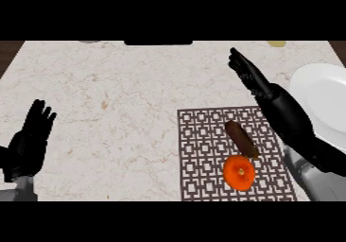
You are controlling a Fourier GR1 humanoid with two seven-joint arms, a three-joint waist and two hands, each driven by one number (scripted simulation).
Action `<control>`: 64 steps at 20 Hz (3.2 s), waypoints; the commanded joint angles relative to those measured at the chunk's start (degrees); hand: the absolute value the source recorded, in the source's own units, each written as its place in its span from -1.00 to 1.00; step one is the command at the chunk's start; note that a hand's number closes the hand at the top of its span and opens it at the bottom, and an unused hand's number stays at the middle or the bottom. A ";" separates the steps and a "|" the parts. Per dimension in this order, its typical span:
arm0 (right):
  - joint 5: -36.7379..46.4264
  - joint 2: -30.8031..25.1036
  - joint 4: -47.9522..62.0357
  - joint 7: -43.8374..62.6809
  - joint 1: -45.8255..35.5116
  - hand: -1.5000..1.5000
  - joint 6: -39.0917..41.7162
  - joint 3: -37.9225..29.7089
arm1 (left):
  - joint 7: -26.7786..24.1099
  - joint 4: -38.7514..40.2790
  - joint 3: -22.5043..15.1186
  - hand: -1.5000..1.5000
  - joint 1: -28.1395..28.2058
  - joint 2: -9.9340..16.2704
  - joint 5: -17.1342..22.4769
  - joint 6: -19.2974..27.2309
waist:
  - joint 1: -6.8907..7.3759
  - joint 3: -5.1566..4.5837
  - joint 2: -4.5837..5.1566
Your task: Pick the squash from the placemat and place it in the plate
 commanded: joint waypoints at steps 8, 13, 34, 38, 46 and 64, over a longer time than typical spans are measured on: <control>7.99 -16.50 7.53 5.89 6.36 1.00 -7.21 -18.82 | 7.84 2.30 -9.82 0.00 3.97 -3.65 -4.43 -0.68 | -4.16 -0.39 0.14; 1.12 -5.24 2.39 -4.59 18.33 -1.00 -14.04 -24.73 | 10.05 -0.03 -13.40 0.00 4.11 -5.01 -6.46 -0.76 | -1.23 -0.22 -0.34; 14.54 -24.34 -25.41 28.30 28.03 -1.00 6.03 -11.96 | 16.76 -0.99 -14.54 0.00 -1.06 -9.23 -10.18 2.41 | 0.44 -0.40 -0.04; 23.71 -18.35 -24.89 30.63 28.54 -1.00 4.36 -2.65 | 14.90 -1.38 -12.26 0.00 1.98 -6.45 -8.52 -2.10 | 0.74 -0.32 -0.08; 32.58 -11.41 -24.13 42.42 23.20 -1.00 7.09 4.57 | 16.13 -4.22 -12.04 0.00 3.13 -7.29 -10.18 -2.52 | 0.67 -0.30 -0.16; 46.82 -0.06 -14.83 45.14 21.51 -1.00 9.99 10.76 | 15.07 -0.20 -8.97 0.00 1.25 -10.37 -12.86 -4.28 | 0.50 -0.30 -0.12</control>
